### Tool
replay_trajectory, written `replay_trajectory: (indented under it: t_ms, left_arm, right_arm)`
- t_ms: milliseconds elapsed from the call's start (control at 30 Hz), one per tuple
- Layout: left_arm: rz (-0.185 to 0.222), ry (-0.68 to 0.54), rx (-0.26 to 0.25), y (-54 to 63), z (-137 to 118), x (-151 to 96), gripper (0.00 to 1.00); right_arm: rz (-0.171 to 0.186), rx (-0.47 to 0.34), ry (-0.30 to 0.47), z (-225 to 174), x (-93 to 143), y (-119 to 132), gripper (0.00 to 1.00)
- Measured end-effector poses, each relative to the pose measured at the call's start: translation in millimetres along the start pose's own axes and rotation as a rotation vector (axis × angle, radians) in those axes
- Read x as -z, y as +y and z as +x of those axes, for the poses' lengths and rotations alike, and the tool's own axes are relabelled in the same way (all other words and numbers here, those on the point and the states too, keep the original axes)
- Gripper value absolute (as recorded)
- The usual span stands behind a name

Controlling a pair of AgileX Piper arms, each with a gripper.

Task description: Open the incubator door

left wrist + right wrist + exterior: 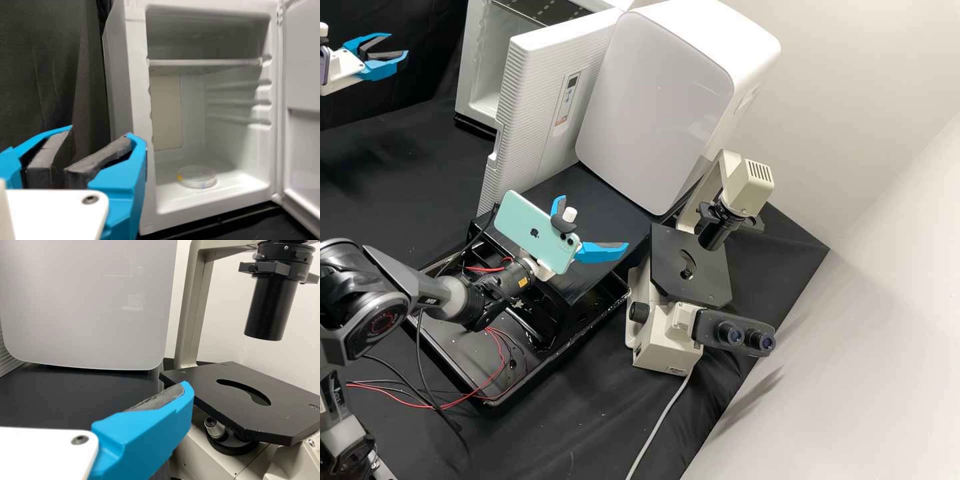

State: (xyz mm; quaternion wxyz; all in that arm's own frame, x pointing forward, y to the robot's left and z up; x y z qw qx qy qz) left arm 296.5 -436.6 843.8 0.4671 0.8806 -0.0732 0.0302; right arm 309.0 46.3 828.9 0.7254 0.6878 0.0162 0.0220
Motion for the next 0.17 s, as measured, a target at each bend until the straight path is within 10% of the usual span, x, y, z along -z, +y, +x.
replay_trajectory:
  t_ms: [167]
  left_arm:
    - [-0.028, 0.050, 0.012, -7.2, 1.5, 3.5, 1.00]
  right_arm:
    - [0.000, 0.000, 0.000, 0.0, 0.0, 0.0, 1.00]
